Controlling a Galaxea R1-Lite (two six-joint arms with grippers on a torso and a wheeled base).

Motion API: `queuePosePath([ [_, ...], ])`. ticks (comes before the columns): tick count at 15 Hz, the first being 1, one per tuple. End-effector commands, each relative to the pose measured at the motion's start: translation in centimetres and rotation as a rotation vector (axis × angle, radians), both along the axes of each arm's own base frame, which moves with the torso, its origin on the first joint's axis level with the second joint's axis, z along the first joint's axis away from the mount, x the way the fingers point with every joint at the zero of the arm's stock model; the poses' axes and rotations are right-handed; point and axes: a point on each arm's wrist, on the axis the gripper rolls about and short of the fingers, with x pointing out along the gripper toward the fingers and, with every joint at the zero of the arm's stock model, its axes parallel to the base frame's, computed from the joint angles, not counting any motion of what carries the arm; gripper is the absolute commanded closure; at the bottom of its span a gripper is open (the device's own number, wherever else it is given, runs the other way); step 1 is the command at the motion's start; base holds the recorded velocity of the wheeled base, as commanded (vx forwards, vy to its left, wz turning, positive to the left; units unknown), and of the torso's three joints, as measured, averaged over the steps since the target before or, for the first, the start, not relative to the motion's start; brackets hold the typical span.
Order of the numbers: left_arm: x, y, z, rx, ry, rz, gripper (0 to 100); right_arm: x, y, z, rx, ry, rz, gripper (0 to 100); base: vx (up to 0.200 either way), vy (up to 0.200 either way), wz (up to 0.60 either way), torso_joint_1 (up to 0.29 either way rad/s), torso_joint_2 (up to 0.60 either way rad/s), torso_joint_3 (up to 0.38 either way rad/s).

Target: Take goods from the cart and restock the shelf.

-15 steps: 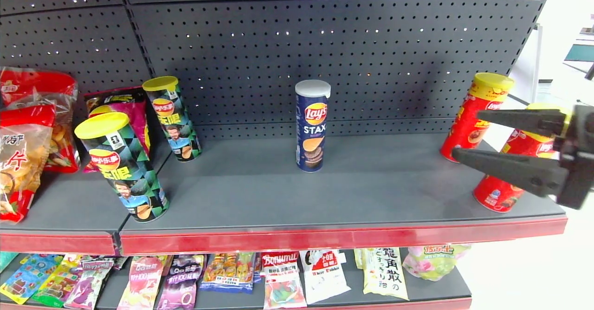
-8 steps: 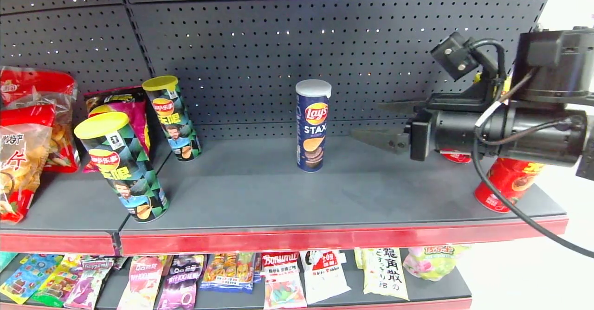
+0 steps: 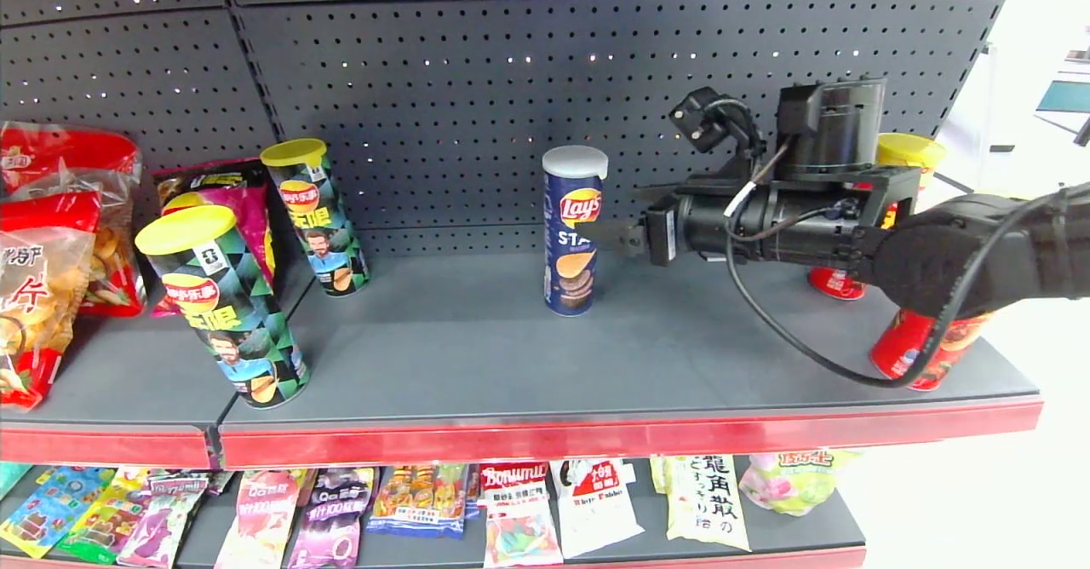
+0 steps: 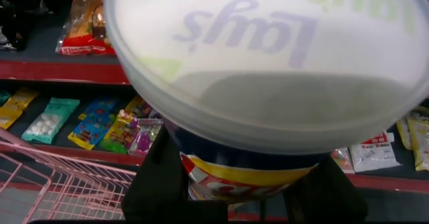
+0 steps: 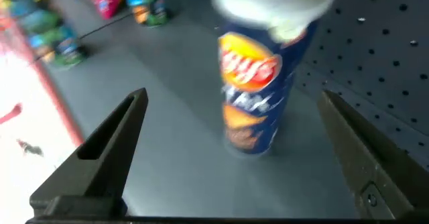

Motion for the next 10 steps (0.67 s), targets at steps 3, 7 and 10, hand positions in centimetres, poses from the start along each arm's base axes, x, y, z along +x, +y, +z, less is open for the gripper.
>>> queuePosePath([
  [3, 0.2, 0.0, 0.0, -0.001, 0.010, 0.000, 100, 2.5, 1.8, -1.8, 0.016, 0.048, -0.042, 0, 0.000, 0.000, 0.00, 0.000, 0.00, 0.000],
  [7, 0.2, 0.0, 0.0, -0.001, 0.012, 0.000, 100, 3.5, 2.6, -2.6, 0.010, 0.053, -0.052, 0, 0.000, 0.000, 0.00, 0.000, 0.00, 0.000],
  [10, 0.2, 0.0, 0.0, -0.001, 0.015, 0.002, 100, 4.6, 3.4, -2.6, 0.023, 0.030, -0.055, 0, 0.000, 0.000, 0.00, 0.000, 0.00, 0.000],
])
